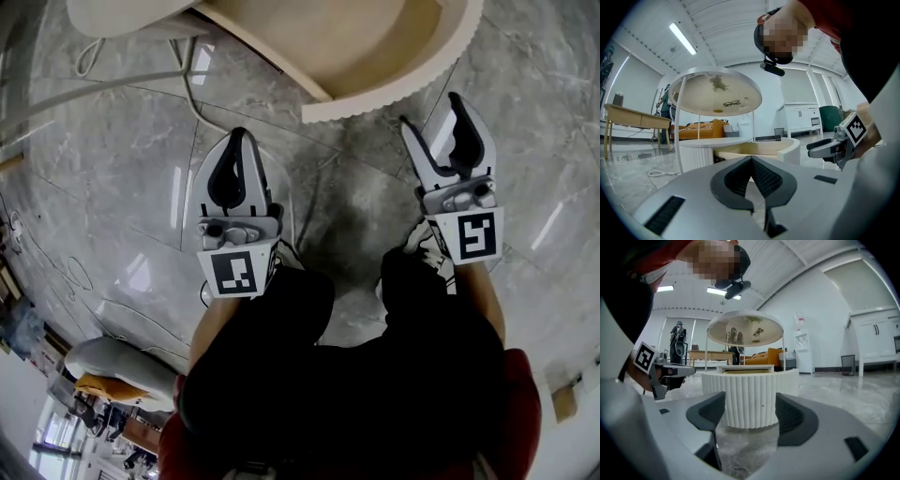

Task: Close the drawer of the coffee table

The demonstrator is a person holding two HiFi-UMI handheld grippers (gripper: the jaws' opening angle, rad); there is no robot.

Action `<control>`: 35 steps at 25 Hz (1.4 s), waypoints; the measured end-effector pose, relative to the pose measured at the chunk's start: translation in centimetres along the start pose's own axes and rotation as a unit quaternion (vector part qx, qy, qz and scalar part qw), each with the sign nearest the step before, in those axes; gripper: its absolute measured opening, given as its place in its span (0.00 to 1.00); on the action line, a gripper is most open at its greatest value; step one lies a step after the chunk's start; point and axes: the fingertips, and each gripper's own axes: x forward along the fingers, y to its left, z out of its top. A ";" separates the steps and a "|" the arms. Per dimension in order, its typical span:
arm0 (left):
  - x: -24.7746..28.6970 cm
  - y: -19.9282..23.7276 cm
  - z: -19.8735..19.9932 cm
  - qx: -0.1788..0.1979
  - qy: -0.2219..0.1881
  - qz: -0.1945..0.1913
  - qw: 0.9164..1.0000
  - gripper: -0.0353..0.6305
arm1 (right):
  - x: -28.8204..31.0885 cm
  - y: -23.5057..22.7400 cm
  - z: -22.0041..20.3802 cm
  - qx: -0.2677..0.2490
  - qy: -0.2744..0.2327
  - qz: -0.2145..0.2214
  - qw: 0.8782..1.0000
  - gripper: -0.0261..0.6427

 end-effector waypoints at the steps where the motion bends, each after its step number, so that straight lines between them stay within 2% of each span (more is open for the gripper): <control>1: 0.0 -0.1 0.0 -0.001 0.000 -0.001 1.000 0.07 | 0.3 0.1 -0.6 0.010 0.005 0.007 1.000 0.52; 3: 0.0 -0.4 -0.2 0.002 0.003 -0.006 1.000 0.07 | 0.8 0.3 -1.7 0.017 0.022 0.019 0.999 0.58; 5: -0.2 -0.8 -0.7 0.011 0.009 -0.017 1.000 0.07 | 1.3 0.3 -2.4 0.014 0.039 0.025 0.999 0.60; 13: -0.2 -1.0 -0.8 0.016 0.010 -0.023 1.000 0.07 | 3.2 0.0 -2.3 -0.004 0.033 0.072 0.997 0.61; 18: 0.2 -0.9 -0.8 0.006 0.012 -0.016 1.000 0.07 | 4.2 -0.5 -1.9 -0.015 0.023 0.075 0.997 0.61; 20: 0.4 -0.6 -0.7 -0.003 0.012 -0.005 1.000 0.07 | 4.8 -0.3 -1.3 -0.022 0.003 0.081 0.996 0.61; 22: 0.5 -0.4 -0.7 0.003 0.014 -0.003 1.000 0.07 | 5.6 0.0 -0.8 -0.017 -0.014 0.086 0.996 0.61; 30: 0.4 -0.2 -0.8 0.005 0.024 -0.001 1.000 0.07 | 8.8 0.2 -0.5 -0.005 -0.011 0.083 0.996 0.61; 35: 0.6 -0.1 -1.3 -0.009 0.040 0.005 0.999 0.07 | 11.4 0.3 0.2 0.013 -0.013 0.080 0.997 0.61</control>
